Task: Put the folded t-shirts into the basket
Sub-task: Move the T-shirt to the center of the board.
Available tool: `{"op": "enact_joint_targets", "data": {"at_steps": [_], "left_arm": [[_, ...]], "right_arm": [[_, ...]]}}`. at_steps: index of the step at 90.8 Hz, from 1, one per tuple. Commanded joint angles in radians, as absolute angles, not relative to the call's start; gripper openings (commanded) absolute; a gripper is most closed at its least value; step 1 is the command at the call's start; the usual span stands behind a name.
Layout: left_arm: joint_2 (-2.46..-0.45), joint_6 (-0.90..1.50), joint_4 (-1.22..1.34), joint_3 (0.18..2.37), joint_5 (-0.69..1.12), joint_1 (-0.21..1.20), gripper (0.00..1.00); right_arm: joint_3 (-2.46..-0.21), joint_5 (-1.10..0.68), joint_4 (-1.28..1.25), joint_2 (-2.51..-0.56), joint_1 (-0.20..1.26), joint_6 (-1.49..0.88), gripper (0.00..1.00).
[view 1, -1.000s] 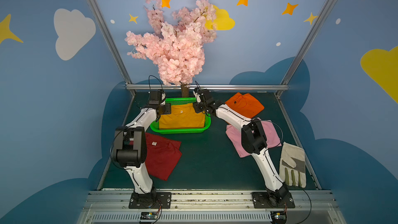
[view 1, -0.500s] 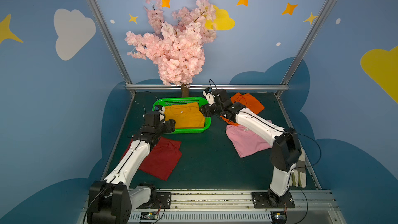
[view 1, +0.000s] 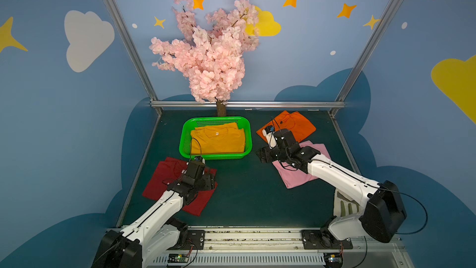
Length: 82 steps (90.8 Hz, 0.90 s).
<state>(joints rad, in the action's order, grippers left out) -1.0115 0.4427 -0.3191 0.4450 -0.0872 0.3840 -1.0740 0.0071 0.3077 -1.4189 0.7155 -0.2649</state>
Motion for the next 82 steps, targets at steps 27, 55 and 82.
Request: {"op": "enact_joint_targets", "data": {"at_steps": [27,55,82], "left_arm": [[-1.14,0.468,-0.319,0.475,-0.067,0.422,0.76],[-1.251,0.559,-0.21,0.447,0.028,0.431,0.78],[-1.318,0.589,-0.174,0.448,0.036,0.495,0.77]], "right_arm": [[-1.037,0.043,0.524,-1.338,0.714,-0.303,0.75],[-0.971,0.046,0.526,-1.237,0.715,-0.346,0.76],[-0.927,0.052,0.52,-1.206,0.71,-0.338,0.76]]}}
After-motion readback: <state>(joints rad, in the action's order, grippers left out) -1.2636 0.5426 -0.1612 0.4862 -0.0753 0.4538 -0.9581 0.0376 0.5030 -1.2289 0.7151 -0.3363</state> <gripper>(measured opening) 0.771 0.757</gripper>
